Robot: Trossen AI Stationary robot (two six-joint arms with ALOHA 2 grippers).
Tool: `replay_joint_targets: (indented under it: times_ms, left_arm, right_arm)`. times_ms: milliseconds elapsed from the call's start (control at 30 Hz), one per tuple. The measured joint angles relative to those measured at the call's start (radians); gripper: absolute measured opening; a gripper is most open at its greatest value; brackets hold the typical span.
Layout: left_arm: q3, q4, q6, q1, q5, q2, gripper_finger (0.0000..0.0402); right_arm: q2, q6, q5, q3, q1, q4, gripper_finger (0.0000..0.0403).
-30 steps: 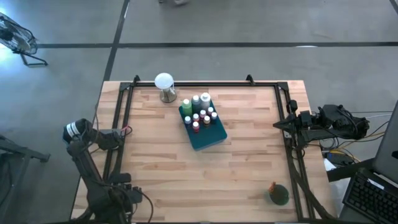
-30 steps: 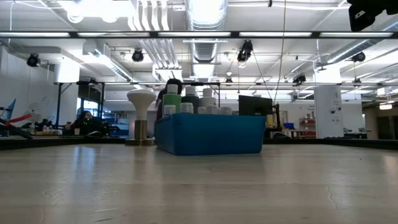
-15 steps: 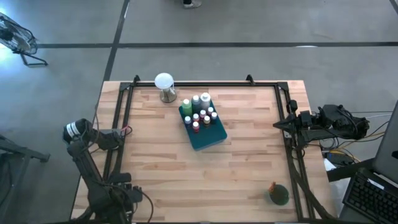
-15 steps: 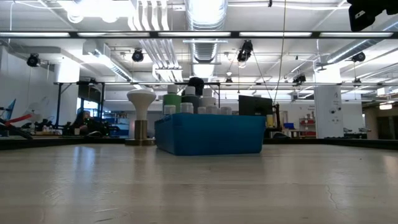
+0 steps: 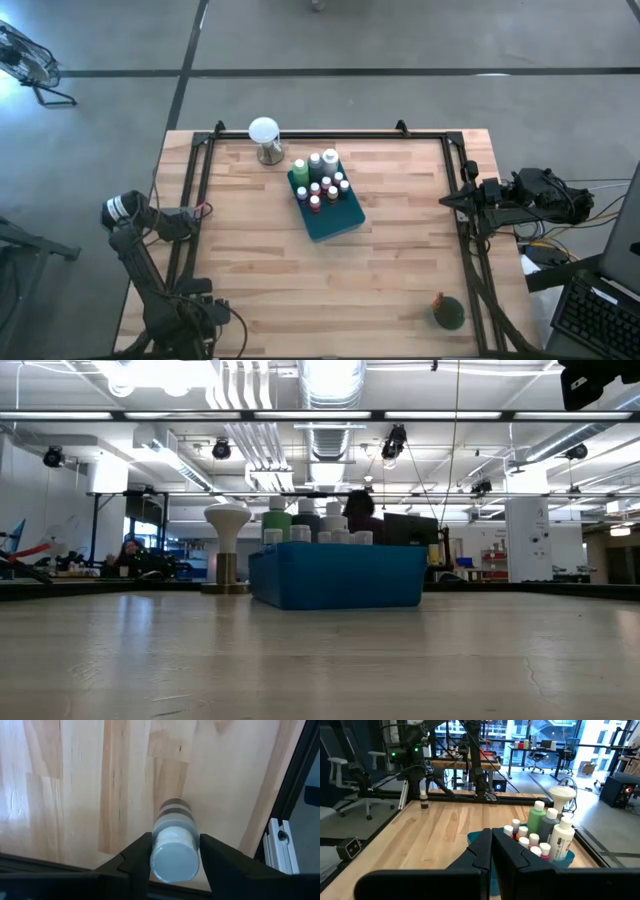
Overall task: Pick & Place Paint Supplies
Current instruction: Put the gray paint bottle into the blue bin
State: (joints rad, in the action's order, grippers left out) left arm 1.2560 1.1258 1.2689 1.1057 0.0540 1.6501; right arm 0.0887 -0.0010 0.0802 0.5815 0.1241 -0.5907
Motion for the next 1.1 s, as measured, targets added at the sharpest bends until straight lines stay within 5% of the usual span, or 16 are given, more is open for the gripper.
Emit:
replay_joint_targets:
  times_ms: [233, 767, 1100]
  left_arm:
    - [0.000, 0.001, 0.000, -0.001, -0.016, -0.003, 0.0124]
    - [-0.002, 0.056, -0.025, -0.050, -0.023, -0.056, 0.0123]
    - [-0.002, 0.058, -0.279, -0.220, -0.018, -0.084, 0.0123]
  right_arm:
    - [0.000, 0.000, 0.000, 0.000, 0.000, 0.000, 0.0008]
    - [0.000, 0.000, 0.000, 0.000, 0.000, 0.000, 0.0008]
    - [0.000, 0.000, 0.000, 0.000, 0.000, 0.000, 0.0008]
